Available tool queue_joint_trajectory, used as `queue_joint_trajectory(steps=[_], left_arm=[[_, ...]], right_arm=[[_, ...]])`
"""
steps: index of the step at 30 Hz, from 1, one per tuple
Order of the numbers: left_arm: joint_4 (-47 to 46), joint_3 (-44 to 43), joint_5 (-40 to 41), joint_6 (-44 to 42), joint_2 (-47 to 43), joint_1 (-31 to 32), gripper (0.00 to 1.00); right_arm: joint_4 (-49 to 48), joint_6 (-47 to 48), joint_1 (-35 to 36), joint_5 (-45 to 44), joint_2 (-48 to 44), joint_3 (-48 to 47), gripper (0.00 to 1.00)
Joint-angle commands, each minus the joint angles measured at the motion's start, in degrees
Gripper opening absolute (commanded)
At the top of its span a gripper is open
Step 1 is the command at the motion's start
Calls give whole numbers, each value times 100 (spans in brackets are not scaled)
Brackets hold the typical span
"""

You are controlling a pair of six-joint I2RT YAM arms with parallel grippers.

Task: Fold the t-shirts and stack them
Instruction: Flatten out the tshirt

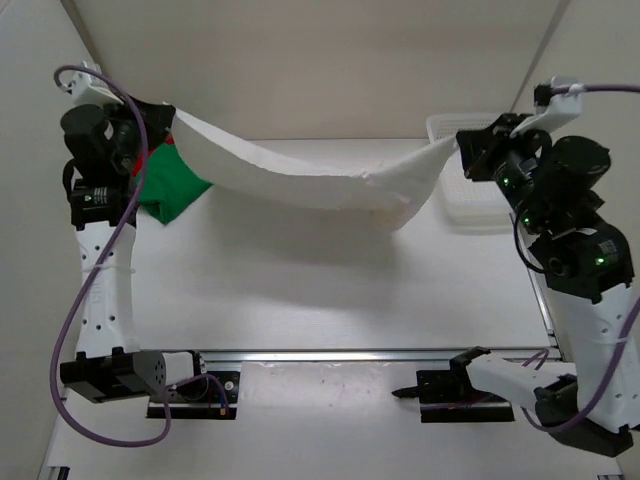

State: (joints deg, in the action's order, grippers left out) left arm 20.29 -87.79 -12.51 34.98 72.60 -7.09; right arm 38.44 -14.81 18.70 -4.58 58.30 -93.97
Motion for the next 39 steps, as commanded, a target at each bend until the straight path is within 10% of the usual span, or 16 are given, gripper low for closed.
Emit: queue_joint_trajectory(steps=[1,4,11,20,32,39], left_arm=[[509,-835,-524,193,113,-143,0],[494,-1450,-568,342,333,-161,0],[528,-1663,186,167,1272,67,0],[773,-3073,443,175,3434,358,0],[-87,-4194,91,818,3156,-126,0],[-184,-2914,56,625,2700,-231,0]], right_arm=[[340,809,1323,-2075,576,-1577,0],[-745,2117,2488,-3722,1251,-2168,0],[-347,990,-521,-23,3141,-3328,0],[-423,479,-1571,1310,5541,-4927,0],[-2033,-40,-2159,1416,4357,-5254,0],[-1619,303,-2028,960,3182,-2773,0]])
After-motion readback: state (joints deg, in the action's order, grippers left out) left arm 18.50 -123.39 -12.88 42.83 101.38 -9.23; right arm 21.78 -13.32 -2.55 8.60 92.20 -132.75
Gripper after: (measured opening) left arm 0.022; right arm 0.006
